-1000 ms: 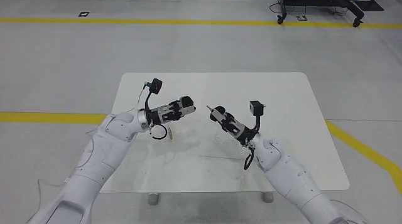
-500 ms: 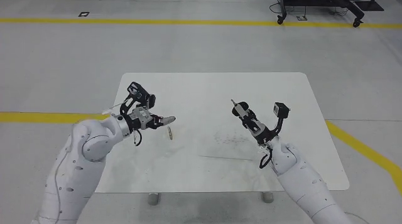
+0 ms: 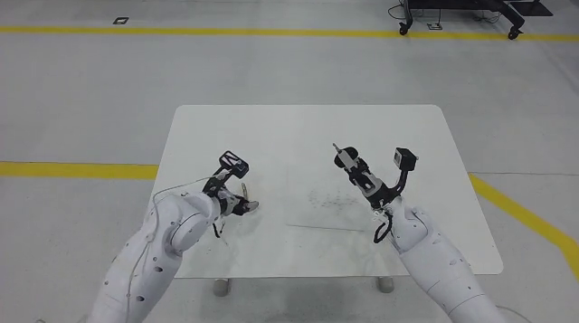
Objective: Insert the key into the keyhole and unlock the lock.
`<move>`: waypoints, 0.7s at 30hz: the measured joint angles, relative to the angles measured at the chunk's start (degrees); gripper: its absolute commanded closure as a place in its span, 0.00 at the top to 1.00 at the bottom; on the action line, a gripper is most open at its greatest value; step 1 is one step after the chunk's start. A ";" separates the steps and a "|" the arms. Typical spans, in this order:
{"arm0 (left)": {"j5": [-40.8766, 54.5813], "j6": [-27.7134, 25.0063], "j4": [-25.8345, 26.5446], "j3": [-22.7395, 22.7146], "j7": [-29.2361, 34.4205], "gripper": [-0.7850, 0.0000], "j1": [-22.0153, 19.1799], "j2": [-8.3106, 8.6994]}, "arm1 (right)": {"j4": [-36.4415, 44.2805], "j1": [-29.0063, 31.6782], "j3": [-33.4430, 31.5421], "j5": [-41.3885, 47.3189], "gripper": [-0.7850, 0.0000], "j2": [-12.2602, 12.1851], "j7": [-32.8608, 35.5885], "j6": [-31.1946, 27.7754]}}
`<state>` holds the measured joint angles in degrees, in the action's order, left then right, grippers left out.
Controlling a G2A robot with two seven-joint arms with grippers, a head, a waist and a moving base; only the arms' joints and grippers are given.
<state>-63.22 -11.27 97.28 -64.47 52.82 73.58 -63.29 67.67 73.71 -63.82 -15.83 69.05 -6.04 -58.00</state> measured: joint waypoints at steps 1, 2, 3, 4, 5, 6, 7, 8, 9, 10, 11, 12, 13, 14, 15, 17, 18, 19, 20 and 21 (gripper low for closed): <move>0.15 0.81 -1.64 0.84 0.35 1.00 -1.31 -0.28 | 0.00 0.00 0.00 0.00 0.00 0.00 0.00 0.00; 0.02 1.45 -2.71 1.36 0.60 1.00 -2.16 -0.45 | 0.00 0.00 0.00 0.00 0.00 0.00 0.00 0.00; -0.10 2.03 -3.60 1.83 0.77 1.00 -2.85 -0.61 | 0.00 0.00 0.00 0.00 0.00 0.00 0.00 0.00; -0.10 2.62 -4.48 2.37 0.93 1.00 -3.55 -0.80 | 0.00 0.00 0.00 0.00 0.00 0.00 0.00 0.00; -0.07 2.96 -4.92 2.70 1.07 0.98 -3.94 -0.92 | 0.00 0.00 0.00 0.00 0.00 0.00 0.00 0.00; -0.06 3.26 -5.24 2.97 1.23 0.97 -4.25 -1.02 | 0.00 0.00 0.00 0.00 0.00 0.00 0.00 0.00; -0.15 3.65 -5.52 3.26 1.48 0.97 -4.56 -1.12 | 0.00 0.00 0.00 0.00 0.00 0.00 0.00 0.00; -0.34 3.93 -5.63 3.45 1.67 0.96 -4.74 -1.18 | 0.00 0.00 0.00 0.00 0.00 0.00 0.00 0.00; -0.52 4.18 -5.72 3.62 1.79 0.93 -4.87 -1.24 | 0.00 0.00 0.00 0.00 0.00 0.00 0.00 0.00; -0.60 4.38 -5.91 3.79 1.81 0.86 -5.03 -1.31 | 0.00 0.00 0.00 0.00 0.00 0.00 0.00 0.00; -0.54 4.50 -6.17 3.87 1.67 0.74 -5.17 -1.37 | 0.00 0.00 0.00 0.00 0.00 0.00 0.00 0.00; -0.43 4.62 -6.54 3.94 1.40 0.67 -5.35 -1.43 | 0.00 0.00 0.00 0.00 0.00 0.00 0.00 0.00; -0.24 4.73 -7.11 4.04 1.00 0.61 -5.60 -1.53 | 0.00 0.00 0.00 0.00 0.00 0.00 0.00 0.00; -0.10 4.74 -7.56 4.15 0.72 0.55 -5.80 -1.61 | 0.00 0.00 0.00 0.00 0.00 0.00 0.00 0.00; 0.06 4.72 -7.97 4.29 0.48 0.49 -6.00 -1.68 | 0.00 0.00 0.00 0.00 0.00 0.00 0.00 0.00; 0.41 4.55 -8.76 4.69 0.11 0.49 -6.47 -1.87 | 0.00 0.00 0.00 0.00 0.00 0.00 0.00 0.00; 0.44 4.50 -9.02 4.87 0.01 0.48 -6.66 -1.94 | 0.00 0.00 0.00 0.00 0.00 0.00 0.00 0.00; 0.42 4.42 -9.31 5.12 -0.07 0.42 -6.92 -2.03 | 0.00 0.00 0.00 0.00 0.00 0.00 0.00 0.00; 0.32 4.36 -9.51 5.30 -0.11 0.39 -7.11 -2.09 | 0.00 0.00 0.00 0.00 0.00 0.00 0.00 0.00; 0.14 4.36 -9.74 5.45 -0.19 0.35 -7.31 -2.15 | 0.00 0.00 0.00 0.00 0.00 0.00 0.00 0.00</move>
<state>-63.07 -6.92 87.54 -59.01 52.62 66.27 -65.43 67.67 73.71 -63.82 -15.83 69.05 -6.04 -58.00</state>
